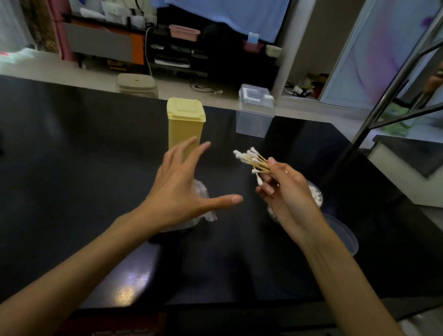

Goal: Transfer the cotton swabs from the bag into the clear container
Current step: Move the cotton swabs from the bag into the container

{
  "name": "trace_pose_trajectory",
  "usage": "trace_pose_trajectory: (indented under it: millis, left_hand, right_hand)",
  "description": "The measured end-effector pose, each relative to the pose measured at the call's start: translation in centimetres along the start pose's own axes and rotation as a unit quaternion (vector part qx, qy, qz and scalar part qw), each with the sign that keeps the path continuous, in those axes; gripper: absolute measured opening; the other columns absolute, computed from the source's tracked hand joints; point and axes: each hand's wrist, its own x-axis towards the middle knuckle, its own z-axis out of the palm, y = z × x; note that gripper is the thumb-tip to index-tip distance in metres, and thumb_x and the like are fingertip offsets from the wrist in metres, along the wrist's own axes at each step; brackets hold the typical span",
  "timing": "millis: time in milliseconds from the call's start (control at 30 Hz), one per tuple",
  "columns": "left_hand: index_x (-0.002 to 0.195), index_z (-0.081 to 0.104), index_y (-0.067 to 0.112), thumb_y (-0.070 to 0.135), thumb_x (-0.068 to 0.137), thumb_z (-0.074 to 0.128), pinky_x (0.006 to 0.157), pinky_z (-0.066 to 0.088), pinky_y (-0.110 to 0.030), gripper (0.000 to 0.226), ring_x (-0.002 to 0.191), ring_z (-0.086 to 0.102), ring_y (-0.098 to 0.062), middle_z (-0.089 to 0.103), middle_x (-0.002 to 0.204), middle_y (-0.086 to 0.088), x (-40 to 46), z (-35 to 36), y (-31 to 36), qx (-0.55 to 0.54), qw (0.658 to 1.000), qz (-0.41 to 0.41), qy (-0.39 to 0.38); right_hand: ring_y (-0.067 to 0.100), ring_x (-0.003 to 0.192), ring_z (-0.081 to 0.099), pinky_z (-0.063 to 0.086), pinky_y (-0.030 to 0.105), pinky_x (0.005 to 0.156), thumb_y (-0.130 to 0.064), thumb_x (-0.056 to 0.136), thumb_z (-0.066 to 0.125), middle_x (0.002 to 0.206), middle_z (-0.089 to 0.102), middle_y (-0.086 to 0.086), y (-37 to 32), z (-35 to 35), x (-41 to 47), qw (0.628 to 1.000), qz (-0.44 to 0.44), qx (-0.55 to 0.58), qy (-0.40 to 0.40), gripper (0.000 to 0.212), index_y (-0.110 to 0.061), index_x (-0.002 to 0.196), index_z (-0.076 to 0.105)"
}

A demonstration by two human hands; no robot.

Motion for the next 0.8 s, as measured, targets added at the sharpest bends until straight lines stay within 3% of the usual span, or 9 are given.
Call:
trace_pose_trajectory:
  millis: [33,100,167,267,333,400,533,667,800]
  left_hand:
    - [0.137,0.037,0.034,0.082,0.052,0.055,0.107,0.029,-0.025,0.099,0.13,0.028,-0.003,0.036,0.141,0.011,0.1,0.1,1.3,-0.053,0.999,0.0,0.0]
    - [0.114,0.056,0.03,0.072,0.067,0.052,0.08,0.049,-0.018,0.063,0.098,0.058,0.003,0.062,0.111,0.013,0.9,0.6,4.2,-0.187,0.98,-0.036,-0.05]
    - [0.105,0.06,0.027,0.063,0.081,0.047,0.057,0.051,-0.019,0.045,0.073,0.064,0.004,0.068,0.091,0.011,2.1,1.2,6.8,-0.263,0.95,-0.1,-0.134]
    - [0.106,0.061,0.028,0.062,0.085,0.047,0.06,0.043,-0.024,0.043,0.077,0.063,0.003,0.068,0.088,0.015,3.7,2.1,9.3,-0.281,0.932,-0.123,-0.192]
    - [0.101,0.063,0.03,0.059,0.086,0.051,0.063,0.041,-0.024,0.035,0.082,0.061,0.004,0.068,0.086,0.018,4.5,2.8,10.5,-0.283,0.929,-0.115,-0.21]
    - [0.093,0.065,0.03,0.052,0.086,0.057,0.062,0.041,-0.021,0.024,0.083,0.061,0.004,0.069,0.085,0.019,5.1,3.5,11.6,-0.285,0.926,-0.112,-0.22]
    - [0.097,0.072,0.019,0.033,0.089,0.062,0.048,0.036,-0.01,0.019,0.069,0.056,0.003,0.07,0.089,0.011,6.1,5.1,12.9,-0.289,0.928,-0.124,-0.2]
    - [0.097,0.072,0.019,0.031,0.089,0.062,0.051,0.038,-0.015,0.018,0.075,0.054,-0.001,0.067,0.092,0.008,6.6,6.1,13.0,-0.274,0.927,-0.153,-0.207]
    - [0.101,0.07,0.021,0.031,0.091,0.059,0.052,0.037,-0.016,0.018,0.072,0.048,-0.004,0.058,0.083,0.006,6.7,6.4,11.1,-0.249,0.938,-0.158,-0.182]
  right_hand:
    - [0.003,0.046,0.039,0.042,0.018,0.057,-0.021,0.098,0.044,0.062,0.044,-0.002,-0.3,-0.1,0.1,1.0,-0.019,0.005,0.021,0.018,-0.013,0.086,0.055]
    - [0.003,0.048,0.041,0.041,0.018,0.056,-0.022,0.099,0.044,0.065,0.045,-0.001,-1.1,-0.9,0.3,0.996,-0.059,-0.001,0.069,0.017,-0.011,0.092,0.055]
    - [0.007,0.059,0.046,0.043,0.022,0.063,-0.024,0.099,0.043,0.073,0.049,0.002,-1.6,-1.8,0.5,0.988,-0.091,-0.034,0.12,0.019,-0.009,0.102,0.055]
    - [0.008,0.063,0.047,0.044,0.022,0.064,-0.026,0.099,0.043,0.073,0.05,0.0,-1.9,-3.4,1.1,0.969,-0.131,-0.095,0.187,0.02,-0.009,0.105,0.052]
    - [0.006,0.059,0.046,0.041,0.017,0.056,-0.026,0.099,0.043,0.073,0.05,-0.002,-2.0,-4.4,1.7,0.959,-0.147,-0.113,0.216,0.015,-0.012,0.1,0.05]
    - [0.007,0.063,0.049,0.042,0.019,0.058,-0.026,0.099,0.043,0.077,0.053,0.0,-2.0,-5.6,2.3,0.951,-0.158,-0.124,0.236,0.012,-0.018,0.091,0.048]
    - [0.011,0.076,0.057,0.05,0.029,0.071,-0.027,0.098,0.043,0.08,0.056,-0.002,-1.8,-7.2,2.8,0.941,-0.178,-0.158,0.241,0.015,-0.013,0.097,0.048]
    - [0.003,0.065,0.052,0.045,0.018,0.062,-0.025,0.099,0.042,0.075,0.052,-0.007,-2.3,-8.9,2.9,0.929,-0.201,-0.172,0.258,0.013,-0.013,0.097,0.046]
    - [0.004,0.07,0.053,0.046,0.017,0.065,-0.026,0.099,0.042,0.08,0.052,-0.008,-2.8,-11.1,3.0,0.922,-0.175,-0.164,0.304,0.013,-0.015,0.102,0.047]
